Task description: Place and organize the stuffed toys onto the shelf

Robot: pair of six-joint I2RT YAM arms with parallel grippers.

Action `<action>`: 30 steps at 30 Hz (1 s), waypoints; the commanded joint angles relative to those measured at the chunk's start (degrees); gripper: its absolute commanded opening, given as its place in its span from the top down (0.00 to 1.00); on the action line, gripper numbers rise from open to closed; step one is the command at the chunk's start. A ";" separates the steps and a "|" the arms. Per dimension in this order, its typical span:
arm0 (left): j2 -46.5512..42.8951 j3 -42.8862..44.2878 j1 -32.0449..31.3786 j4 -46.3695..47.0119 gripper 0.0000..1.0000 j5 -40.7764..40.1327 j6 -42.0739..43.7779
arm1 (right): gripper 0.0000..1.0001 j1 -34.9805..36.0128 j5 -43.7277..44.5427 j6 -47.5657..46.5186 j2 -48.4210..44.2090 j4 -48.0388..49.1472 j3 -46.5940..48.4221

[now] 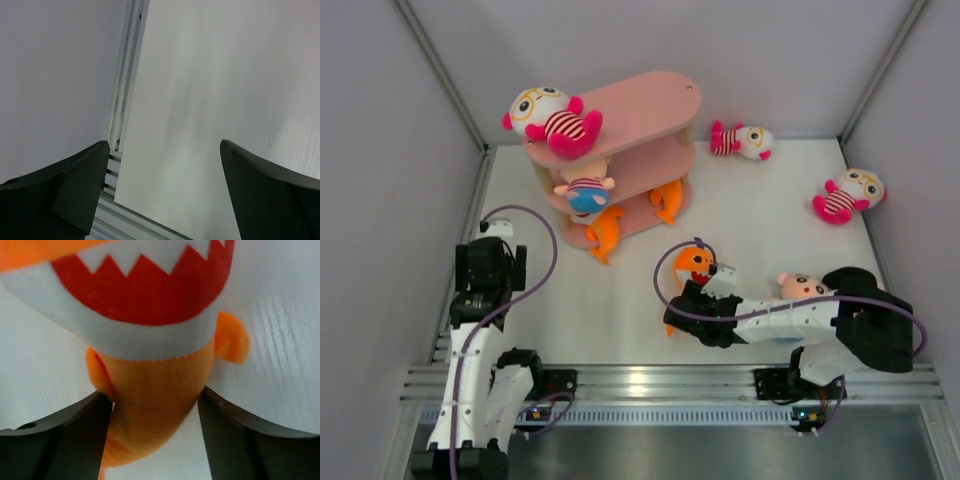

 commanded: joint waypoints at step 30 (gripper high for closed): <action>-0.22 -0.38 -0.61 0.23 0.02 -0.50 0.27 | 1.00 -14.16 -11.58 -59.89 17.70 11.47 33.00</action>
